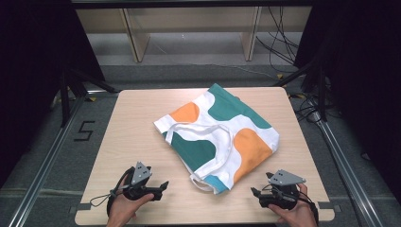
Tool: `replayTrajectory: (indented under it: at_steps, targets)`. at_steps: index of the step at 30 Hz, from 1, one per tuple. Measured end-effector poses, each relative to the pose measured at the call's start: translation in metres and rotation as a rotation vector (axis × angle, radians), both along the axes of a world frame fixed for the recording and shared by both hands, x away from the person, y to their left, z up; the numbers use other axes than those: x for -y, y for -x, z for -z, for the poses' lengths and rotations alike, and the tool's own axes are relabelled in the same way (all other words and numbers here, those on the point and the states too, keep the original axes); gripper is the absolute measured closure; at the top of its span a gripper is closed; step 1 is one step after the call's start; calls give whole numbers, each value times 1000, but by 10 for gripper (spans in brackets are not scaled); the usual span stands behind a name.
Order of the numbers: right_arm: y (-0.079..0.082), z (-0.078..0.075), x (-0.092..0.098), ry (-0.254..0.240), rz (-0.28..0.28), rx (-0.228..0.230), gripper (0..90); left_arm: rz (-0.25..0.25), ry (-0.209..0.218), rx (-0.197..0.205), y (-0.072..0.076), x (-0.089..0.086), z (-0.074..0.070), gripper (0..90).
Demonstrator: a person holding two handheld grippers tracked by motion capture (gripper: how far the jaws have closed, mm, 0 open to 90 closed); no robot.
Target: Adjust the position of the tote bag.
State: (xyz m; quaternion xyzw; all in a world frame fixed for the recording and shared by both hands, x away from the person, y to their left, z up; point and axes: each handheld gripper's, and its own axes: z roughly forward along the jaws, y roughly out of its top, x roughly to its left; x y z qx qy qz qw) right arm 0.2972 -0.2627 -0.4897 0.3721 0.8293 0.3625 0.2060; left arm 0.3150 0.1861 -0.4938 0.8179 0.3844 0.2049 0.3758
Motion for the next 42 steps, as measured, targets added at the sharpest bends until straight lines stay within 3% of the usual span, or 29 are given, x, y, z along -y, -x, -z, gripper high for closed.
replayTrajectory:
  at_steps: [4,9,10,11,14,16,19,22,23,27,29,31,32,36,42]
  targets:
    - [0,-1,1,-3,11,12,233,-5,-9,-10,-2,-2,0,150]
    - [-3,-2,1,-6,17,24,233,4,-14,8,-2,-4,-1,150]
    - [-3,-2,0,-7,10,31,233,-6,8,11,-1,-2,-1,150]
    - [-4,-3,1,-3,7,47,236,-6,4,11,-1,-3,-1,150]
    - [-5,-6,-3,-27,16,31,241,-30,19,14,-3,0,0,150]
    - [-6,-12,-6,-26,1,68,253,-6,-7,5,-4,-1,0,151]
    - [-5,-14,-13,-45,13,70,262,-20,16,7,-2,1,1,151]
    - [-9,-20,-24,-46,-22,103,263,-32,17,13,-1,0,1,151]
    - [-10,-21,-33,-52,-36,95,263,-6,-17,13,-2,-3,-1,150]
    - [-11,-23,-52,-62,-81,82,267,-27,0,1,-2,-3,0,149]
    - [-12,-25,-70,-19,-128,112,280,-28,10,4,-2,-3,1,149]
    - [-12,-26,-75,-18,-138,118,289,-27,10,4,-2,-3,1,149]
    - [-13,-27,-84,-21,-175,119,308,-13,-20,11,-2,-5,-1,149]
    - [-12,-25,-100,-5,-205,97,328,-10,-32,5,-3,-5,-1,149]
    - [-13,-26,-116,-10,-247,81,350,-18,-17,5,-3,-4,1,149]
